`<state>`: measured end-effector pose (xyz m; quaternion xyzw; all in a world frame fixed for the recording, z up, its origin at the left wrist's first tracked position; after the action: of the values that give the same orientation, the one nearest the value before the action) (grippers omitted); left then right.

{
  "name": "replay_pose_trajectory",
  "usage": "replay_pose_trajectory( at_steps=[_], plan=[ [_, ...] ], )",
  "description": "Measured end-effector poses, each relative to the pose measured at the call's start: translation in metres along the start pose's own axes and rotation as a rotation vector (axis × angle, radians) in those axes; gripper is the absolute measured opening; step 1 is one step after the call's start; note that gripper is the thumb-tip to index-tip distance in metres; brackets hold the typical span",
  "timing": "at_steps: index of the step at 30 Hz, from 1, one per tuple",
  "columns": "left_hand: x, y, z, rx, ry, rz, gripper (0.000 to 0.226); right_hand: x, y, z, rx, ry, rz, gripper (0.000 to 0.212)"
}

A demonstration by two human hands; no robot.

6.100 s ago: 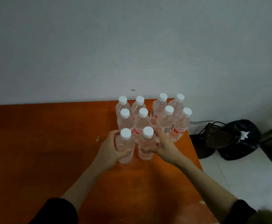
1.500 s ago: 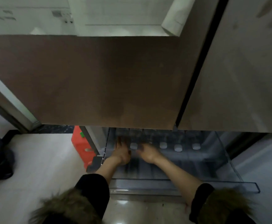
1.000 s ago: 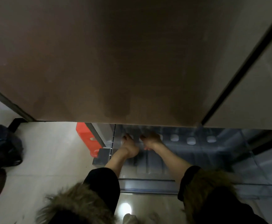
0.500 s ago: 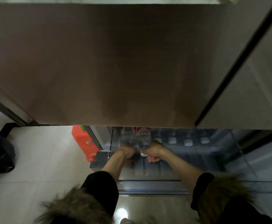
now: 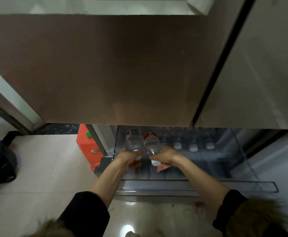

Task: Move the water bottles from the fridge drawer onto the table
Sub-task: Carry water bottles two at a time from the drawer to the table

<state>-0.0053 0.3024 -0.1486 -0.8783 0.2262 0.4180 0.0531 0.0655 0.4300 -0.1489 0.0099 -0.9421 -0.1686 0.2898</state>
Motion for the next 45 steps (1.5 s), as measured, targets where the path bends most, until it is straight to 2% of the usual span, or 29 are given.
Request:
replay_pose_trajectory(
  at_steps=[3,6,9,12,18,25,28,30,33,36,40,45],
  plan=[
    [-0.002,0.005,-0.015,-0.011,-0.102,0.074,0.026,-0.003,0.009,-0.019,-0.088,0.034,-0.078,0.038],
    [-0.016,0.023,-0.025,-0.136,-0.243,0.343,0.046,-0.004,0.027,-0.042,-0.221,0.055,-0.184,0.031],
    [-0.040,0.040,-0.047,-0.237,-0.378,0.472,0.057,-0.001,0.040,-0.067,-0.345,0.133,-0.296,0.038],
    [-0.063,0.052,-0.069,-0.356,-0.544,0.618,0.047,0.004,0.051,-0.093,-0.484,0.242,-0.366,0.047],
    [-0.073,0.047,-0.096,-0.372,-0.780,0.599,0.030,0.020,0.053,-0.122,-0.592,0.534,-0.283,0.030],
    [-0.069,0.048,-0.092,-0.332,-0.804,0.520,0.025,0.016,0.051,-0.116,-0.620,0.612,-0.128,0.030],
    [-0.067,0.043,-0.083,-0.325,-0.821,0.556,0.029,0.012,0.045,-0.109,-0.630,0.613,-0.147,0.040],
    [-0.062,0.040,-0.075,-0.285,-0.817,0.561,0.035,0.012,0.040,-0.104,-0.571,0.629,-0.127,0.043],
    [-0.043,0.034,-0.062,-0.082,-0.738,0.443,0.035,0.012,0.031,-0.095,-0.408,0.643,-0.066,0.048],
    [-0.026,0.027,-0.056,0.071,-0.692,0.503,0.059,0.008,0.025,-0.083,-0.330,0.629,-0.130,0.065],
    [-0.028,0.021,-0.052,0.165,-0.703,0.631,0.082,0.005,0.021,-0.075,-0.222,0.596,-0.094,0.078],
    [-0.031,0.022,-0.054,0.109,-0.743,0.652,0.074,0.004,0.024,-0.074,-0.268,0.583,-0.098,0.068]
  ],
)
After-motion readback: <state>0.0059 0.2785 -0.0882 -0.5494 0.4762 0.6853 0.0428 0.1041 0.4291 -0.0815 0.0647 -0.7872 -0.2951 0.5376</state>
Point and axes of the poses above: each hand's wrist, its own z-axis towards the middle knuckle, its own y-axis out of the back of the hand, x = y × z, the point moved 7 cm from there along z, towards the middle knuckle, and after that the axes turned 4 degrees about -y, right-handed, at the moved point
